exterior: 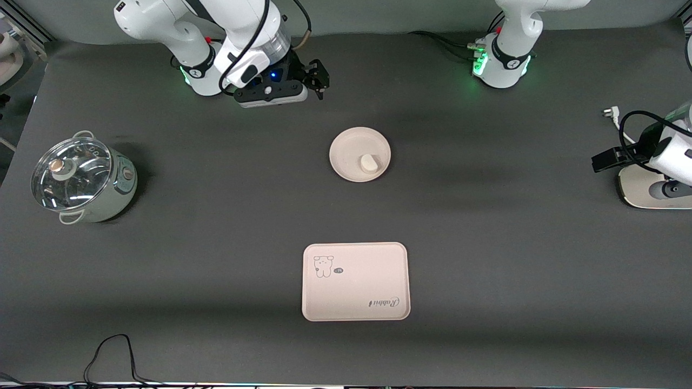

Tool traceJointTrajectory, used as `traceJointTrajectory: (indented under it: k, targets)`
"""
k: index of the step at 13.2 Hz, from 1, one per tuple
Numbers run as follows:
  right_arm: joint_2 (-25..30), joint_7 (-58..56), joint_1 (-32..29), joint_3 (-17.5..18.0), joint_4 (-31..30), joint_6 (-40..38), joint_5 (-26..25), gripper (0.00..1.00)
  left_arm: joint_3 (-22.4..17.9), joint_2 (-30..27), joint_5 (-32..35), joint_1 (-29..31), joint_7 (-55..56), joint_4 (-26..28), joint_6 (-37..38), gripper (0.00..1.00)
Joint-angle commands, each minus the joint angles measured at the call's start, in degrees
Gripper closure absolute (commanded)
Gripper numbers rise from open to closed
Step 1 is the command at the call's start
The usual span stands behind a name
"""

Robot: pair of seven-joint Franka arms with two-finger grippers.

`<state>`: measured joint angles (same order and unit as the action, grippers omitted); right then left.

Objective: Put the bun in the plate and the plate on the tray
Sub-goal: 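Withdraw the left gripper while the right gripper reaches the plate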

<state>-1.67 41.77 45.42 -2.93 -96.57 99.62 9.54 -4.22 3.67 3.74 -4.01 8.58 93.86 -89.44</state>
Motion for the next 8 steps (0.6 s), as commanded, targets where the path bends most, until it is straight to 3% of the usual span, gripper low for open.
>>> traceJointTrajectory:
  k: [1, 8]
  targets:
    - [3.16, 0.94, 0.73, -0.41, -6.76, 4.77, 1.10, 0.00, -0.88, -0.95, -0.66, -1.00, -1.90, -0.17, 1.29, 0.00]
    - [2.99, 1.12, 2.66, -0.33, -24.52, 26.20, 0.92, 0.00, 0.00, -0.95, -0.67, -1.08, -2.16, -0.26, 1.55, 0.00]
